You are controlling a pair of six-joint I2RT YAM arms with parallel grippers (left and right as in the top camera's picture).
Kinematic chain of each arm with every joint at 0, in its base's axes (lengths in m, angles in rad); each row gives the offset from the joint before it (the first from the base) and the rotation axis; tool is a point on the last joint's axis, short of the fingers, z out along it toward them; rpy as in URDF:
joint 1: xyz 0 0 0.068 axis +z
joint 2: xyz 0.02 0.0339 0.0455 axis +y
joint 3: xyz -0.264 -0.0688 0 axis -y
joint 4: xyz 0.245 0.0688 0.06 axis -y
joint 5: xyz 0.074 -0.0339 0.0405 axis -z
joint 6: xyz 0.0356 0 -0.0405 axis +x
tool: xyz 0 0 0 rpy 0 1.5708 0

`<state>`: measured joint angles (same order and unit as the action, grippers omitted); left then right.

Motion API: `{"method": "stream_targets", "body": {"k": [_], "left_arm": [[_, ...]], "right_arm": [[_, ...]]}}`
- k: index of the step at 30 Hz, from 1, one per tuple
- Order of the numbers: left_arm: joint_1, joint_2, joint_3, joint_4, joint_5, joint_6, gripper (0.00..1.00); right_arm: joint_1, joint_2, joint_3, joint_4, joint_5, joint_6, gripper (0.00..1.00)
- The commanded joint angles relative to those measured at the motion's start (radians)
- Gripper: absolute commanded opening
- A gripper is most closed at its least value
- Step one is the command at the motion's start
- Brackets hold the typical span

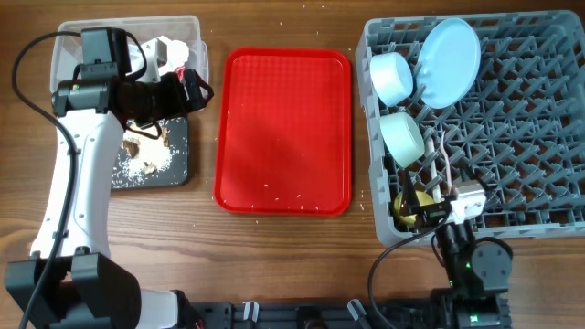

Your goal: Sort waste into correct bins and load items into the dishwasher rack

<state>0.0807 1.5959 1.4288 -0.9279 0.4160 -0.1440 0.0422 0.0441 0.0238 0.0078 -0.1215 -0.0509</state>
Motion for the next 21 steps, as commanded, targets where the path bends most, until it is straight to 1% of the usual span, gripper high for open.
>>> {"method": "stream_targets", "body": {"k": [1,5,21], "left_arm": [[0.003,-0.008,0.006,0.003,0.001,0.002,1.0],[0.003,-0.008,0.006,0.003,0.001,0.002,1.0],[0.003,-0.008,0.006,0.003,0.001,0.002,1.0]], "right_arm": [[-0.001,-0.041,-0.019,0.022,0.017,0.027,1.0],[0.0,-0.041,-0.019,0.0,0.017,0.028,1.0],[0.0,-0.034,-0.019,0.0,0.017,0.027,1.0]]}}
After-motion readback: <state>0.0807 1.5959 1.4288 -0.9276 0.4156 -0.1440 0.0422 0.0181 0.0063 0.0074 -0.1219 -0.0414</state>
